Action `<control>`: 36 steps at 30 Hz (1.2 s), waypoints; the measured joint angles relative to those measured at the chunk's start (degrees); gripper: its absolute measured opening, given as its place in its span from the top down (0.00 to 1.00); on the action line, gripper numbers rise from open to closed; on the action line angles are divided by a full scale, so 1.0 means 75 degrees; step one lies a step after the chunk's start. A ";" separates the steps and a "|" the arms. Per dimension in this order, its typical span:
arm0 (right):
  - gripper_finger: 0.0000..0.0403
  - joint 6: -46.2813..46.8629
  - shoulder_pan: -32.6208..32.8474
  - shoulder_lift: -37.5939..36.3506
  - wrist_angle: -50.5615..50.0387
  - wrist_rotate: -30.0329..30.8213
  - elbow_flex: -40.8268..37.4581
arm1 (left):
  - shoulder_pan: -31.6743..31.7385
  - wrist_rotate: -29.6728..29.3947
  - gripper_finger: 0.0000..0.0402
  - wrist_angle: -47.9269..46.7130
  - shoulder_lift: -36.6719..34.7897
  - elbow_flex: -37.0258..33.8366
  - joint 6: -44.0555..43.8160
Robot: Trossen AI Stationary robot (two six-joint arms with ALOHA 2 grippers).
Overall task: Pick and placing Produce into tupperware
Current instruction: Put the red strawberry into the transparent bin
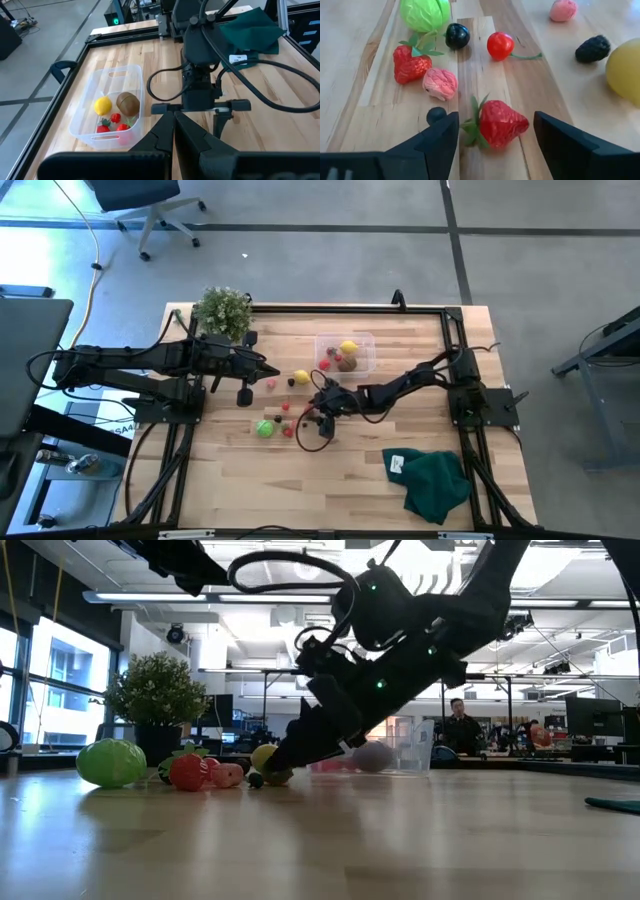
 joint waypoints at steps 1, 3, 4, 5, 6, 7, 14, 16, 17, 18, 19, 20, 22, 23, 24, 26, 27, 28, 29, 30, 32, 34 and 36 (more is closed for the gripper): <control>0.38 0.0024 0.0001 0.0049 0.0091 0.0000 0.0000 | 0.0000 0.0001 0.99 0.0000 -0.0001 0.0001 0.0001; 0.38 0.0033 0.0001 0.0106 0.0211 0.0040 0.0000 | 0.0000 0.0001 0.99 0.0000 -0.0001 0.0001 0.0001; 0.38 0.0033 -0.0001 0.0111 0.0225 0.0047 0.0000 | 0.0000 -0.0002 0.99 0.0000 0.0002 0.0000 -0.0002; 0.38 0.0033 -0.0002 0.0111 0.0223 0.0044 0.0000 | 0.0000 0.0000 0.99 0.0000 -0.0001 0.0000 -0.0001; 0.38 0.0032 -0.0006 0.0111 0.0216 0.0041 0.0000 | 0.0000 -0.0001 0.99 0.0001 -0.0001 0.0001 0.0001; 0.38 0.0032 -0.0008 0.0111 0.0186 0.0044 0.0000 | 0.0000 -0.0002 0.99 0.0000 -0.0001 0.0001 -0.0001; 0.39 0.0096 -0.0008 0.0111 -0.0034 0.0031 0.0000 | 0.0000 0.0000 0.99 0.0000 -0.0001 0.0001 0.0000; 0.41 0.0070 -0.0008 0.0111 -0.0025 0.0015 0.0000 | 0.0000 -0.0002 0.99 0.0003 -0.0001 0.0001 0.0001; 0.42 0.0055 -0.0008 0.0111 -0.0022 0.0012 0.0000 | 0.0000 0.0000 0.99 0.0000 -0.0001 0.0000 0.0000; 0.44 0.0048 -0.0008 0.0111 -0.0020 0.0009 0.0000 | 0.0000 0.0000 0.99 0.0000 0.0000 0.0000 0.0001; 0.45 0.0045 -0.0008 0.0111 -0.0014 0.0006 0.0000 | 0.0000 0.0000 0.99 0.0001 -0.0001 0.0001 0.0001; 0.46 0.0039 -0.0008 0.0111 -0.0009 0.0005 0.0000 | 0.0000 0.0000 0.99 0.0001 -0.0001 0.0000 0.0000; 0.48 0.0033 -0.0009 0.0111 -0.0011 0.0001 0.0000 | 0.0003 -0.0002 0.99 0.0000 0.0000 0.0001 -0.0002; 0.49 0.0033 -0.0008 0.0111 -0.0009 -0.0003 0.0000 | 0.0000 -0.0001 0.99 0.0003 -0.0001 0.0001 0.0000; 0.50 0.0033 -0.0008 0.0111 -0.0008 -0.0004 0.0000 | 0.0000 0.0000 0.99 0.0002 -0.0001 -0.0002 -0.0002; 0.51 0.0030 -0.0008 0.0111 -0.0010 -0.0009 0.0000 | 0.0000 0.0001 0.99 0.0001 -0.0001 -0.0001 -0.0001; 0.51 0.0033 -0.0008 0.0111 -0.0008 -0.0009 0.0000 | 0.0000 -0.0002 0.99 0.0000 -0.0001 -0.0001 0.0001; 0.52 0.0031 -0.0009 0.0111 -0.0008 -0.0009 0.0000 | 0.0000 -0.0001 0.99 0.0001 0.0000 -0.0002 0.0000; 0.52 0.0033 -0.0008 0.0111 -0.0005 -0.0009 0.0000 | 0.0000 0.0000 0.99 0.0001 -0.0001 -0.0001 0.0001; 0.53 0.0033 -0.0008 0.0111 0.0005 -0.0009 0.0000 | 0.0000 0.0001 0.99 0.0001 -0.0001 -0.0001 -0.0002; 0.54 0.0031 -0.0008 0.0111 0.0048 -0.0011 0.0000 | 0.0001 -0.0001 0.99 0.0000 0.0000 0.0000 0.0001; 0.56 0.0030 -0.0009 0.0111 0.0077 -0.0011 0.0000 | 0.0002 -0.0001 0.99 0.0001 -0.0001 -0.0001 -0.0002; 0.57 0.0030 -0.0008 0.0111 0.0117 -0.0012 0.0000 | 0.0003 0.0001 0.99 0.0003 0.0002 -0.0002 0.0001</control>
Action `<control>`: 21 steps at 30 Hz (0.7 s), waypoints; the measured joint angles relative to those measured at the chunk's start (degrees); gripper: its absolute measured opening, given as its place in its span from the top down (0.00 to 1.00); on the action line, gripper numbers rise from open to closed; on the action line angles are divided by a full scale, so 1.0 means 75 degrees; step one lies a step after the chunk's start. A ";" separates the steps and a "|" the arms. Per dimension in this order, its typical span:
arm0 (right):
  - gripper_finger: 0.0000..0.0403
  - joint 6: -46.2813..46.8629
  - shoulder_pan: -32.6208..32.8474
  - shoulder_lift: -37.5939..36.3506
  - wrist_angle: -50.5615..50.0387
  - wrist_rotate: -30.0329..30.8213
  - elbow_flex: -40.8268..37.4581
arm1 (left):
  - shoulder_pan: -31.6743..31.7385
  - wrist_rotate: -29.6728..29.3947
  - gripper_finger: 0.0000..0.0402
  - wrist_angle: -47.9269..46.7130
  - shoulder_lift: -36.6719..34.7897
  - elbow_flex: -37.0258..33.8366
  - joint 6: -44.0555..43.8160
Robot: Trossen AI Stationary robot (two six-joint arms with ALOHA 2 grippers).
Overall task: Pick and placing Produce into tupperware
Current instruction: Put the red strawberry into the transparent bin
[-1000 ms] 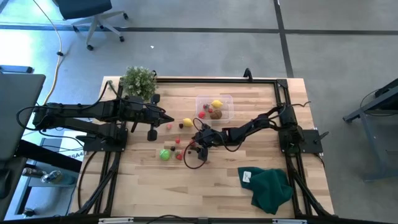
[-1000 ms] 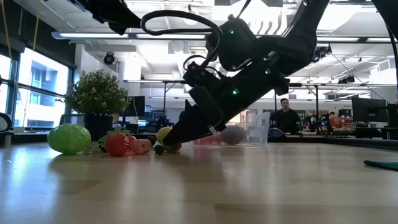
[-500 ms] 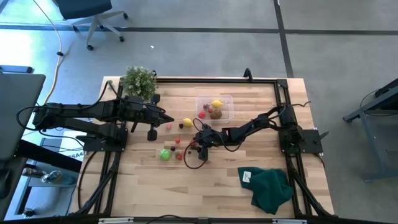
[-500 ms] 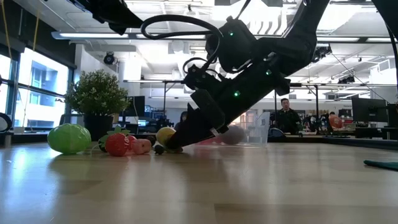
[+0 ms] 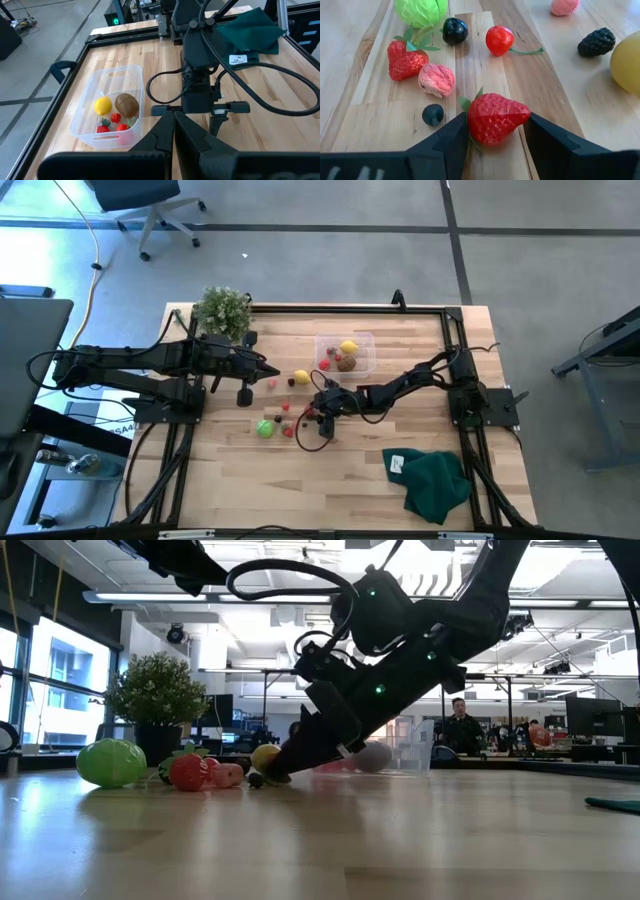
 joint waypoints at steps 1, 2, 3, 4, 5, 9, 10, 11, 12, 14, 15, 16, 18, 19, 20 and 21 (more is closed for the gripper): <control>0.57 0.0000 0.0000 0.0000 0.0012 0.0003 0.0000 | -0.0003 -0.0001 0.99 -0.0003 -0.0003 0.0003 -0.0001; 0.58 0.0000 0.0000 0.0000 0.0015 0.0000 0.0000 | -0.0002 0.0000 0.99 0.0000 -0.0003 0.0000 -0.0003; 0.58 0.0000 0.0000 0.0000 0.0015 0.0000 0.0000 | 0.0000 -0.0003 0.99 -0.0003 -0.0003 0.0003 0.0000; 0.58 0.0000 -0.0001 0.0000 0.0015 0.0000 0.0000 | -0.0003 -0.0001 0.99 -0.0001 -0.0003 0.0000 -0.0001; 0.58 0.0000 0.0000 0.0000 0.0018 0.0000 0.0000 | -0.0001 -0.0002 0.99 -0.0002 -0.0003 0.0003 -0.0002; 0.58 0.0000 -0.0001 0.0000 0.0037 0.0003 0.0000 | -0.0001 -0.0002 0.99 -0.0001 -0.0001 0.0003 -0.0001; 0.58 0.0000 0.0000 0.0000 0.0050 0.0003 0.0000 | -0.0001 -0.0002 0.99 -0.0002 -0.0001 0.0001 -0.0001; 0.58 0.0000 0.0000 0.0000 0.0072 0.0003 0.0000 | -0.0003 -0.0002 0.99 -0.0002 -0.0001 0.0003 -0.0001; 0.58 0.0000 0.0000 0.0000 0.0106 0.0006 0.0000 | -0.0003 -0.0002 0.99 -0.0003 -0.0003 0.0003 0.0000; 0.58 0.0003 -0.0001 -0.0043 0.0161 0.0006 -0.0001 | -0.0003 -0.0003 0.99 -0.0003 -0.0003 0.0003 0.0000; 0.58 0.0000 0.0000 -0.0100 0.0179 0.0006 -0.0003 | -0.0002 0.0000 0.99 0.0000 0.0000 0.0000 -0.0003; 0.58 0.0000 0.0000 -0.0177 0.0208 0.0006 -0.0003 | -0.0003 -0.0001 0.99 -0.0003 -0.0003 0.0003 -0.0003; 0.58 0.0000 0.0000 -0.0371 0.0271 0.0038 -0.0003 | -0.0003 -0.0003 0.99 -0.0001 -0.0003 0.0003 0.0000; 0.58 -0.0003 0.0000 -0.0476 0.0272 0.0086 -0.0003 | -0.0001 -0.0001 0.99 -0.0002 -0.0003 0.0002 0.0000; 0.58 -0.0045 0.0000 -0.0588 0.0271 0.0123 -0.0003 | -0.0003 -0.0003 0.99 -0.0003 -0.0001 0.0003 0.0000; 0.58 -0.0126 0.0000 -0.0711 0.0266 0.0205 -0.0003 | 0.0000 0.0000 0.99 -0.0003 -0.0003 0.0000 -0.0003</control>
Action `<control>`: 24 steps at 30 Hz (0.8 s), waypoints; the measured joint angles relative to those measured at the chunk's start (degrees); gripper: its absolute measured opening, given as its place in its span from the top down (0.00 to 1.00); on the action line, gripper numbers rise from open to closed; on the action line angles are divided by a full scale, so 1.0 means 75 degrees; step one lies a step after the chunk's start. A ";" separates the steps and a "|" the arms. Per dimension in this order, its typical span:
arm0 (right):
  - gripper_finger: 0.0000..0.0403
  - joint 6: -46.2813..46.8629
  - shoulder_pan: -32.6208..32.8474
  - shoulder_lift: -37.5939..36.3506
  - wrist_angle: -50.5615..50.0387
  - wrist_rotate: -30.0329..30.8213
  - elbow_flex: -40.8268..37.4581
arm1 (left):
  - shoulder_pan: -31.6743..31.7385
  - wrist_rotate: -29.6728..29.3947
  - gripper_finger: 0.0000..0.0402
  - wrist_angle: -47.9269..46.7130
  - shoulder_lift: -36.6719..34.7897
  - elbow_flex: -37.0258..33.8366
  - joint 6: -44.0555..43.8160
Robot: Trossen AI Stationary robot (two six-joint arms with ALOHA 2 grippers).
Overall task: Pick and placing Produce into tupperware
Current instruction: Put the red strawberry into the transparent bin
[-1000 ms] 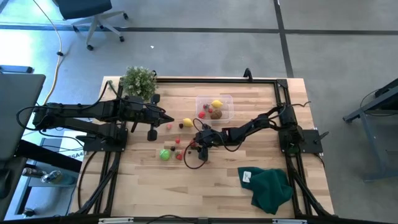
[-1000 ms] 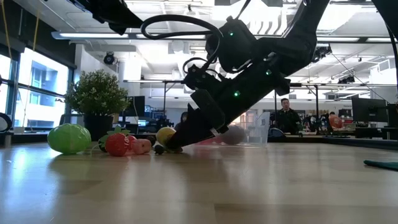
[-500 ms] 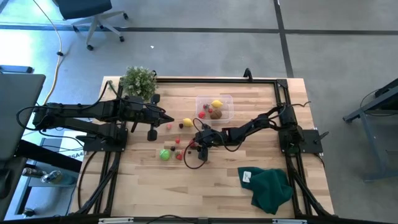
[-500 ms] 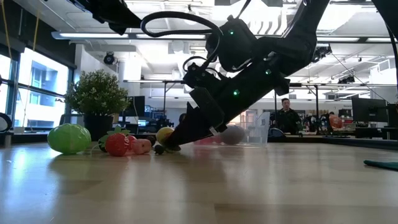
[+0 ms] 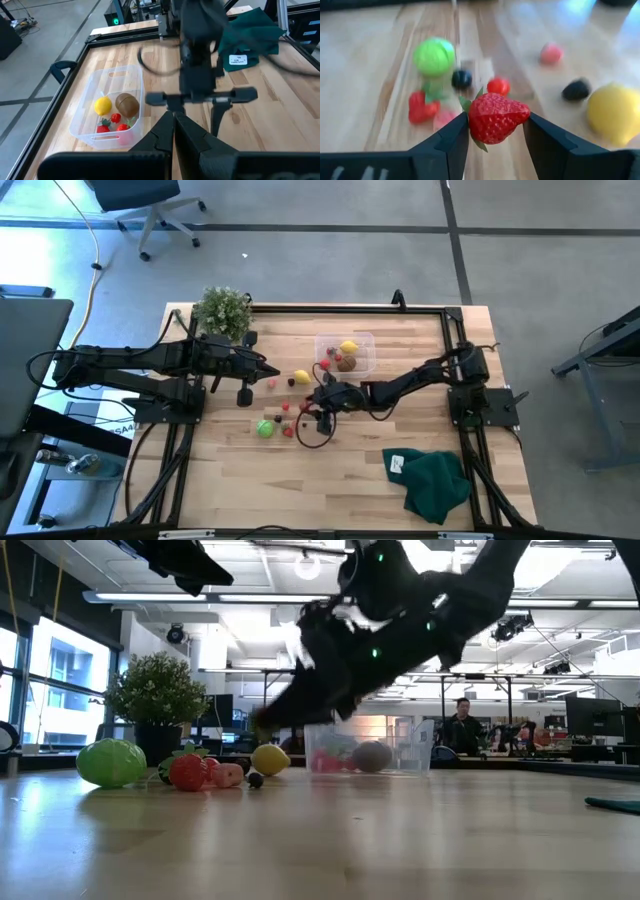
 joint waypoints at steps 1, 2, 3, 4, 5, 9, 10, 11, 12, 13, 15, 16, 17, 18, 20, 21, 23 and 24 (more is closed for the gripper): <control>0.58 -0.0105 0.0000 -0.0134 -0.0010 0.0073 0.0000 | -0.0003 -0.0002 0.99 0.0000 0.0000 0.0003 0.0002; 0.58 -0.0196 0.0000 -0.0280 -0.0009 0.0187 0.0000 | -0.0003 0.0000 0.99 0.0000 0.0003 0.0003 0.0002; 0.58 -0.0324 0.0000 -0.0451 -0.0037 0.0295 0.0000 | -0.0002 -0.0001 0.99 0.0000 0.0001 0.0003 0.0001; 0.58 -0.0459 -0.0002 -0.0615 -0.0050 0.0407 0.0000 | -0.0001 -0.0001 0.99 0.0000 0.0000 0.0001 0.0001; 0.58 -0.0594 -0.0004 -0.0792 -0.0052 0.0550 0.0000 | -0.0001 -0.0001 0.99 0.0000 0.0000 0.0003 0.0002; 0.58 -0.1292 -0.0041 -0.1554 -0.0125 0.1248 0.0000 | -0.0001 0.0000 0.99 0.0003 0.0001 0.0000 0.0001; 0.58 -0.1462 -0.0063 -0.1767 -0.0209 0.1442 0.0000 | -0.0003 0.0000 0.99 0.0000 0.0000 0.0001 0.0003; 0.58 -0.1593 -0.0091 -0.1968 -0.0257 0.1620 0.0000 | -0.0003 -0.0002 0.99 0.0000 0.0000 0.0003 0.0002; 0.58 -0.1731 -0.0136 -0.2166 -0.0342 0.1788 0.0000 | -0.0003 -0.0001 0.99 0.0003 0.0000 0.0001 0.0001; 0.58 -0.1853 -0.0189 -0.2377 -0.0512 0.1953 0.0000 | -0.0002 -0.0001 0.99 0.0002 0.0001 0.0003 0.0002; 0.58 -0.1928 -0.0318 -0.2781 -0.0775 0.2243 0.0000 | -0.0003 -0.0002 0.99 0.0003 0.0003 0.0003 0.0002; 0.58 -0.1916 -0.0403 -0.2994 -0.0999 0.2363 0.0000 | -0.0003 0.0000 0.99 0.0000 0.0000 0.0003 0.0002; 0.58 -0.1876 -0.0494 -0.3179 -0.1148 0.2465 0.0000 | -0.0002 0.0000 0.99 0.0000 0.0001 0.0002 0.0000; 0.58 -0.1848 -0.0581 -0.3379 -0.1371 0.2525 0.0000 | -0.0002 -0.0001 0.99 0.0003 0.0000 0.0003 0.0000; 0.58 -0.1717 -0.0791 -0.3715 -0.1793 0.2646 0.0000 | -0.0001 -0.0001 0.99 0.0002 0.0001 0.0001 0.0003; 0.58 -0.1665 -0.0899 -0.3878 -0.2022 0.2678 0.0000 | 0.0000 -0.0003 0.99 0.0000 0.0000 0.0000 0.0002; 0.58 -0.1456 -0.1142 -0.4168 -0.2550 0.2690 0.0000 | -0.0003 -0.0003 0.99 0.0000 0.0000 0.0003 0.0002; 0.58 -0.1231 -0.1266 -0.4276 -0.2831 0.2695 0.0000 | -0.0003 -0.0003 0.99 0.0003 0.0000 0.0003 0.0002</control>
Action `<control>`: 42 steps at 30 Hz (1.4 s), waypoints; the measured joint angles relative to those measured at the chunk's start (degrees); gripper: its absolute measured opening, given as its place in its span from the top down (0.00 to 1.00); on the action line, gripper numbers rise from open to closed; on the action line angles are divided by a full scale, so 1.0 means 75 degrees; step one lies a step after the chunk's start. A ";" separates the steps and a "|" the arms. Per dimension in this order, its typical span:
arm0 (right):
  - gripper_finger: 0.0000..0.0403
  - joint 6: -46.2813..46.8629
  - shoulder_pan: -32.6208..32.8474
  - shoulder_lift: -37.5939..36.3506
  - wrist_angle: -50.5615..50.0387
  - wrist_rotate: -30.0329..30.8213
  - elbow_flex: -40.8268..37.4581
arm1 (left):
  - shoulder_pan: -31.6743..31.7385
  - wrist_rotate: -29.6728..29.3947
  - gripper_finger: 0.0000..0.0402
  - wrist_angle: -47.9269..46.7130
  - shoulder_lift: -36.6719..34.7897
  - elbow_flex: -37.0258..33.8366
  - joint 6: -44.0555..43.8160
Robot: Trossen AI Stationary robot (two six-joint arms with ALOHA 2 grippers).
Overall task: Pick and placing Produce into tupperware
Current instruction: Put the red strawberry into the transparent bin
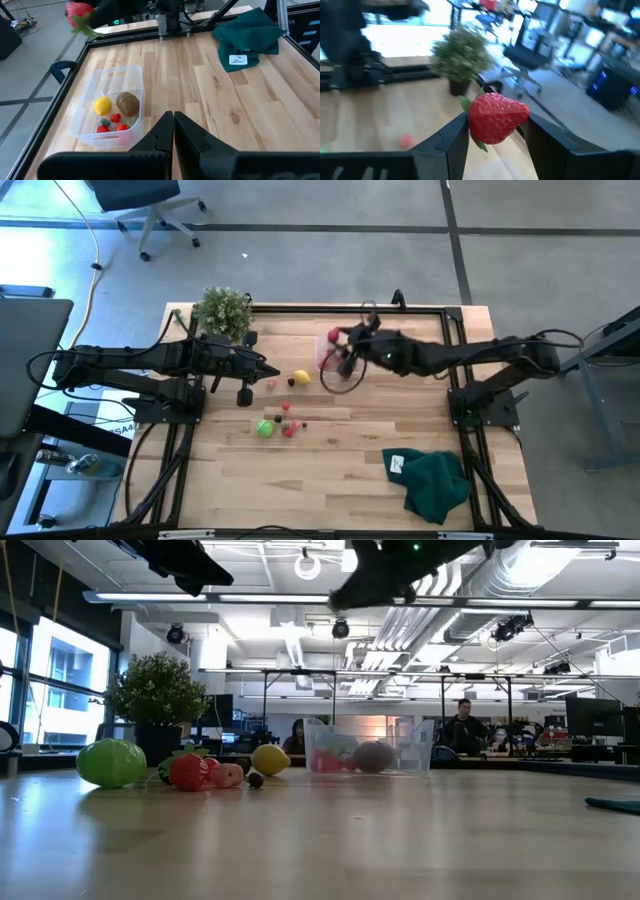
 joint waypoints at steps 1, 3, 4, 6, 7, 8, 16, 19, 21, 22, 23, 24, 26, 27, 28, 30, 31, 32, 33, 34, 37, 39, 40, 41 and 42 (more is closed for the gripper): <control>0.58 0.0305 -0.0138 -0.0107 -0.0339 -0.0007 0.0000 | 0.0002 0.0003 0.99 -0.0003 0.0000 0.0000 0.0000; 0.58 0.1049 -0.0437 -0.0256 -0.1092 -0.0018 0.0000 | 0.0000 0.0003 0.99 -0.0003 0.0000 0.0000 -0.0001; 0.58 0.1468 -0.0601 -0.0307 -0.1517 -0.0065 0.0000 | 0.0000 0.0001 0.99 -0.0001 0.0001 -0.0002 0.0000; 0.58 0.2210 -0.0936 -0.0321 -0.2301 -0.0308 0.0000 | 0.0000 0.0002 0.99 -0.0001 0.0000 -0.0002 -0.0002; 0.58 0.2490 -0.1096 -0.0299 -0.2667 -0.0497 0.0000 | 0.0002 0.0002 0.99 0.0000 0.0002 -0.0001 0.0000; 0.58 0.2666 -0.1243 -0.0235 -0.2924 -0.0653 0.0000 | 0.0000 0.0003 0.99 -0.0003 0.0002 -0.0001 0.0000; 0.59 0.3821 -0.1930 0.0412 -0.4339 -0.1509 0.0000 | 0.0000 0.0003 0.99 -0.0002 0.0001 -0.0002 0.0000; 0.58 0.3895 -0.2080 0.0711 -0.4327 -0.1865 0.0000 | 0.0002 0.0001 0.99 0.0000 0.0000 0.0000 -0.0001; 0.58 0.4097 -0.2180 0.0975 -0.4370 -0.2149 0.0000 | 0.0000 0.0000 0.99 -0.0003 0.0003 0.0000 0.0000; 0.59 0.4139 -0.2230 0.1114 -0.4394 -0.2278 0.0000 | 0.0001 0.0000 0.99 0.0000 0.0000 0.0000 0.0000; 0.59 0.4158 -0.2269 0.1239 -0.4391 -0.2386 0.0000 | 0.0000 0.0001 0.99 0.0000 0.0000 0.0000 -0.0003; 0.58 0.4163 -0.2294 0.1366 -0.4358 -0.2482 0.0000 | 0.0002 0.0000 0.99 -0.0004 0.0002 0.0000 -0.0002; 0.59 0.4156 -0.2324 0.1602 -0.4299 -0.2623 0.0000 | 0.0001 0.0001 0.99 -0.0001 0.0002 -0.0001 -0.0001; 0.59 0.4155 -0.2329 0.1675 -0.4250 -0.2625 0.0013 | 0.0002 0.0002 0.99 -0.0003 0.0002 0.0000 -0.0001; 0.59 0.4160 -0.2327 0.1734 -0.4191 -0.2730 0.0022 | 0.0003 0.0003 0.99 -0.0003 0.0000 -0.0003 0.0000; 0.59 0.4139 -0.2323 0.1899 -0.4198 -0.2843 0.0011 | 0.0001 0.0001 0.99 0.0000 0.0001 0.0000 0.0000; 0.59 0.4137 -0.2323 0.1935 -0.4291 -0.2900 -0.0006 | 0.0003 0.0003 0.99 -0.0005 0.0000 -0.0003 0.0000; 0.59 0.4121 -0.2324 0.1953 -0.4302 -0.2893 -0.0009 | 0.0003 0.0003 0.99 0.0000 0.0000 -0.0003 0.0000; 0.59 0.4104 -0.2324 0.1972 -0.4276 -0.2907 -0.0004 | 0.0002 0.0002 0.99 0.0000 0.0000 -0.0002 0.0000; 0.59 0.4042 -0.2324 0.1986 -0.4289 -0.2901 -0.0003 | 0.0000 0.0002 0.99 -0.0003 0.0002 0.0000 0.0000; 0.59 0.3749 -0.2327 0.2006 -0.4330 -0.2900 -0.0003 | 0.0001 0.0003 0.99 -0.0003 0.0002 -0.0002 0.0000; 0.59 0.3530 -0.2324 0.2006 -0.4314 -0.2909 -0.0003 | 0.0003 0.0001 0.99 -0.0003 0.0000 0.0000 0.0000; 0.59 0.3395 -0.2324 0.2006 -0.4325 -0.2945 -0.0003 | 0.0003 0.0000 0.99 -0.0003 0.0000 0.0000 0.0000; 0.59 0.3244 -0.2324 0.2006 -0.4325 -0.3016 -0.0003 | 0.0000 0.0003 0.99 -0.0003 0.0003 -0.0003 -0.0003; 0.59 0.3070 -0.2324 0.2006 -0.4328 -0.3079 -0.0003 | 0.0000 0.0000 0.99 0.0000 0.0000 0.0000 -0.0003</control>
